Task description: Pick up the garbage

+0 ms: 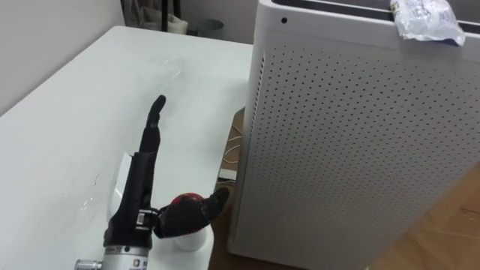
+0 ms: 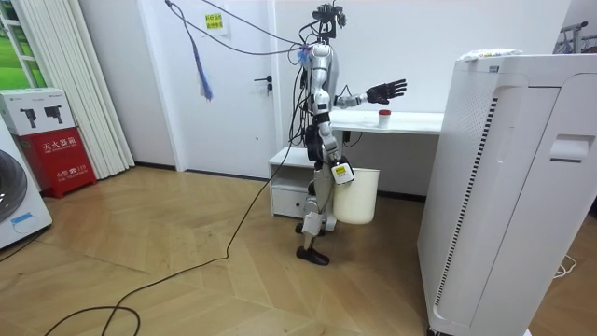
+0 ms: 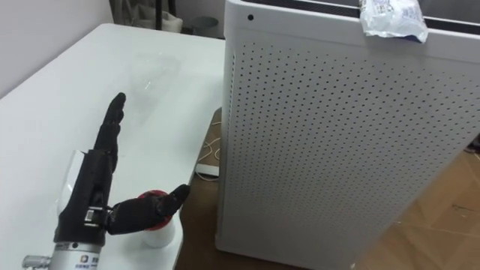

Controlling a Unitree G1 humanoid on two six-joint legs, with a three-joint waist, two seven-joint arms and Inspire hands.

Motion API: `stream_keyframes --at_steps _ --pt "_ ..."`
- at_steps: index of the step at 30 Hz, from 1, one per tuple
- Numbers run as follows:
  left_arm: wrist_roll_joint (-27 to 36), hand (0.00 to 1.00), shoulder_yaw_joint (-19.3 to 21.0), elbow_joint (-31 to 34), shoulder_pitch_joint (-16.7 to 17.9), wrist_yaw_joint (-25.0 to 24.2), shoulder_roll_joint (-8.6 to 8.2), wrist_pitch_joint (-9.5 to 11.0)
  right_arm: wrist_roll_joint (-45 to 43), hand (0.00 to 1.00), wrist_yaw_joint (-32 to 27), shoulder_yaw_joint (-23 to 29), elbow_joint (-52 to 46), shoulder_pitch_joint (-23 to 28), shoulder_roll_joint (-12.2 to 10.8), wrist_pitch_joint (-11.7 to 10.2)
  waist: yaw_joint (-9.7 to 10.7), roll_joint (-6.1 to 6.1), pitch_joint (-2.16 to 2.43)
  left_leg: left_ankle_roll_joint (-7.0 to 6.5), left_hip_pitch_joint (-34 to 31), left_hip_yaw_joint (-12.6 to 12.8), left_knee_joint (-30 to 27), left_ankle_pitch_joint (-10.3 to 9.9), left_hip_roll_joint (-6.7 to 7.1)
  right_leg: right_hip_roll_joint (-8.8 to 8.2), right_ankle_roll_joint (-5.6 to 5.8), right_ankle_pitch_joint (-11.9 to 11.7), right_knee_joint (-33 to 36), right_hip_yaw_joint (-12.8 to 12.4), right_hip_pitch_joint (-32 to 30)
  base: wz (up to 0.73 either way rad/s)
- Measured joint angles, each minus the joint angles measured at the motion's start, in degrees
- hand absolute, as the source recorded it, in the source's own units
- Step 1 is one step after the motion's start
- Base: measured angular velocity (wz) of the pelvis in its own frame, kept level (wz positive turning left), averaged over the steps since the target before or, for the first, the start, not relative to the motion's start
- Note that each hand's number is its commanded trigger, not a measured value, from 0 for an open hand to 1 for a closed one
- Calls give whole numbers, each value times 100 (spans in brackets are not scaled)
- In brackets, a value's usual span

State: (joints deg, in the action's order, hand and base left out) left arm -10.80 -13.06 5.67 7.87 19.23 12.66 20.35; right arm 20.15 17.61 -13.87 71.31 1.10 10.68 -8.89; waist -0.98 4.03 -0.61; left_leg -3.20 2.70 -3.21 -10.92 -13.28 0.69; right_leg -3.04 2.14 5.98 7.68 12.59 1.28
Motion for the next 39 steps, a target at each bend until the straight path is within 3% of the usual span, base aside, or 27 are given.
stream_keyframes --at_steps 9,13,17,28,29,30,31,32,39 --pt "1 0 -193 -306 0 -127 39 -48 3 100 5 -63 10 -99 -4 11 66 37 -22 1 0 19 19 1 -4 9 0 0 0 -23 -18 0" --pt "0 0 -247 -492 1 -250 39 -239 6 100 8 -62 46 -107 -7 15 70 37 -22 1 0 44 19 1 -5 9 0 0 -2 -37 -26 0" --pt "0 0 -257 -523 3 -253 37 -268 46 100 9 -60 49 -97 -7 17 67 32 -19 1 3 76 17 1 -8 10 0 0 -4 -52 -29 -3" --pt "-28 0 -243 -812 160 -402 76 -291 79 100 18 -48 33 -54 -4 21 53 -76 52 1 39 126 14 0 -8 15 0 0 16 -94 -31 -2" --pt "-43 11 -243 -813 174 -408 76 -291 79 100 22 -47 33 -54 -4 21 52 -77 53 1 40 126 14 0 -8 15 0 0 17 -95 -31 0" --pt "-138 60 -243 -822 185 -414 76 -291 69 100 26 -48 33 -54 -4 21 45 -78 53 1 40 127 17 0 -9 15 0 -1 19 -93 -32 0" --pt "-195 74 -244 -854 185 -420 77 -290 65 100 34 -49 32 -56 -1 21 41 -79 53 2 42 129 19 0 -8 15 1 -2 21 -93 -32 0" --pt "-243 100 -243 -891 184 -419 80 -287 65 100 40 -49 32 -56 1 21 38 -80 54 2 44 130 23 0 -9 15 1 -2 22 -90 -31 0" --pt "-503 100 -243 -1299 231 -402 197 -329 5 100 59 -50 -28 -42 11 23 37 -87 55 1 47 132 54 0 -11 17 1 -1 15 -91 -38 0"
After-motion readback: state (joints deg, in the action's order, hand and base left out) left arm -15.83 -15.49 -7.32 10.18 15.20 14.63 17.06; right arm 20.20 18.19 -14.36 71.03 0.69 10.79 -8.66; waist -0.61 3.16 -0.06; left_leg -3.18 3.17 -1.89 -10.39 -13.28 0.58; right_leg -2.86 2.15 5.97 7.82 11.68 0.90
